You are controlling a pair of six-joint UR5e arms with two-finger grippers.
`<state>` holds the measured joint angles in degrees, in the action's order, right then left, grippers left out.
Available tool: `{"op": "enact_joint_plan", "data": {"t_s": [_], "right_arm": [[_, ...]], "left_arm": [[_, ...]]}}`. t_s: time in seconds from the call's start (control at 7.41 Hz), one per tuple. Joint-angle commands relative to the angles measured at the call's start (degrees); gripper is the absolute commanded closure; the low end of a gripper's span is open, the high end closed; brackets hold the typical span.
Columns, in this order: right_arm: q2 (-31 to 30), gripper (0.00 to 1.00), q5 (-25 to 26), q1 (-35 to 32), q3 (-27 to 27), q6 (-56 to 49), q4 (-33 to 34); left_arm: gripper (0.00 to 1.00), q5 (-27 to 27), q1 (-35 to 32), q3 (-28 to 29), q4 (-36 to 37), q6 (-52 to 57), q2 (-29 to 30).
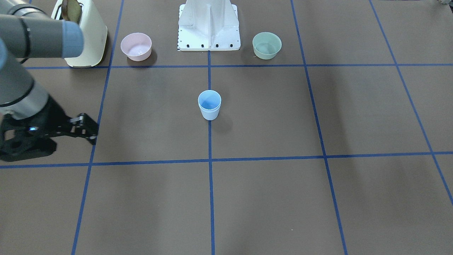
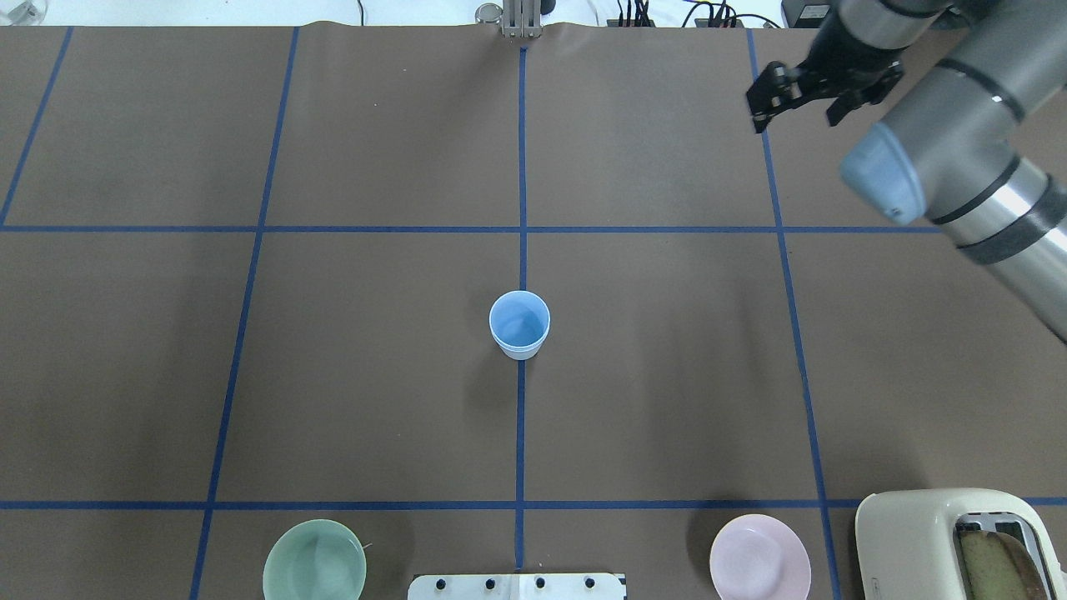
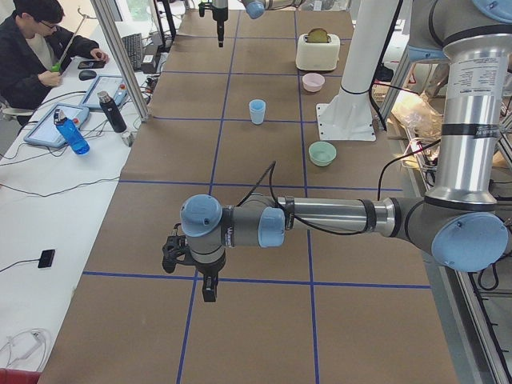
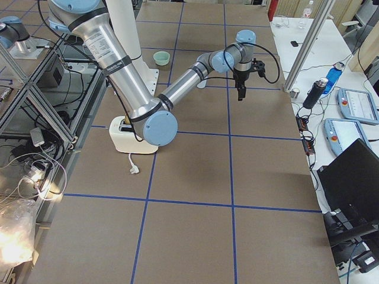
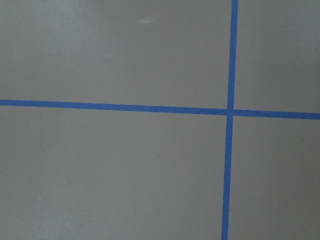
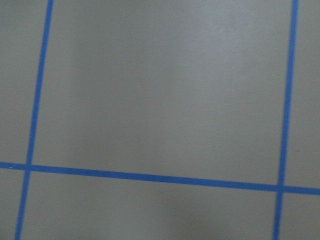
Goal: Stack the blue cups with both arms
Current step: 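Open the right gripper and lift it away from the stacked cups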
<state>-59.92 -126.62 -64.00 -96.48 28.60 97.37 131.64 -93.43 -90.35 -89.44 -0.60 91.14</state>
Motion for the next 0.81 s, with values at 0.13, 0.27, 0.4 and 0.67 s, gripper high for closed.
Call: {"op": "enact_joint_plan", "data": {"t_s": [0.13, 0.27, 0.4, 0.67], "right_arm": [[-12.98, 0.0, -2.23, -13.75, 3.13, -28.79, -0.16], [-17.46, 0.0, -2.4, -17.09, 2.96, -33.13, -0.25], [-21.86, 0.0, -2.15, -19.56, 2.61, -34.13, -0.43], [-27.07, 0.0, -1.53, -20.81, 2.96, -33.61, -0.34]], "left_arm": [[0.01, 0.02, 0.09, -0.35, -0.03, 0.43, -0.08], [0.01, -0.07, 0.0, 0.09, 0.14, 0.43, -0.17], [0.01, 0.02, 0.09, -0.26, 0.14, 0.43, -0.08], [0.01, 0.02, 0.0, -0.26, -0.03, 0.52, -0.17]]}}
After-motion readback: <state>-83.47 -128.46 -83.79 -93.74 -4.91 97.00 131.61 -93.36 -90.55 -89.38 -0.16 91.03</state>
